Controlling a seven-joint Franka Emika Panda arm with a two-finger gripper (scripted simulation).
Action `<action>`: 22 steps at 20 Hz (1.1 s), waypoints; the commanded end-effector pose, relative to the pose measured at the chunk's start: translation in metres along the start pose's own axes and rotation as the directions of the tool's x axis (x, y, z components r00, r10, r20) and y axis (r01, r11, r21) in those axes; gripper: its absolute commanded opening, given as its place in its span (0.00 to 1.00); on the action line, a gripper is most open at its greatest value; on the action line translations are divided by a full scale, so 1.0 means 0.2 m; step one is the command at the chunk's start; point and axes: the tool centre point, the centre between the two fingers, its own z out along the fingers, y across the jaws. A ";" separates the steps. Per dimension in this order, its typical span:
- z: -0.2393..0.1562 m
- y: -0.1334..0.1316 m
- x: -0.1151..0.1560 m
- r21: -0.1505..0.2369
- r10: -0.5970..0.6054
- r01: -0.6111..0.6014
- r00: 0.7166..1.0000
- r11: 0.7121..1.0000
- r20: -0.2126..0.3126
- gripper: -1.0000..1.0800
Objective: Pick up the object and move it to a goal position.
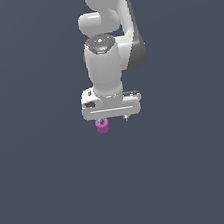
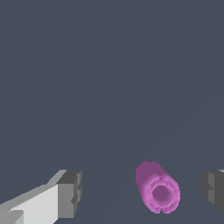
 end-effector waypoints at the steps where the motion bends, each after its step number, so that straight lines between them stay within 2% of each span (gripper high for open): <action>1: 0.00 0.00 0.00 0.000 0.000 0.000 1.000 1.000 0.000 0.96; 13: -0.06 0.03 0.00 0.008 0.028 -0.028 1.000 1.000 0.001 0.96; 22: 0.08 0.10 -0.09 0.001 0.018 -0.018 1.000 1.000 0.014 0.96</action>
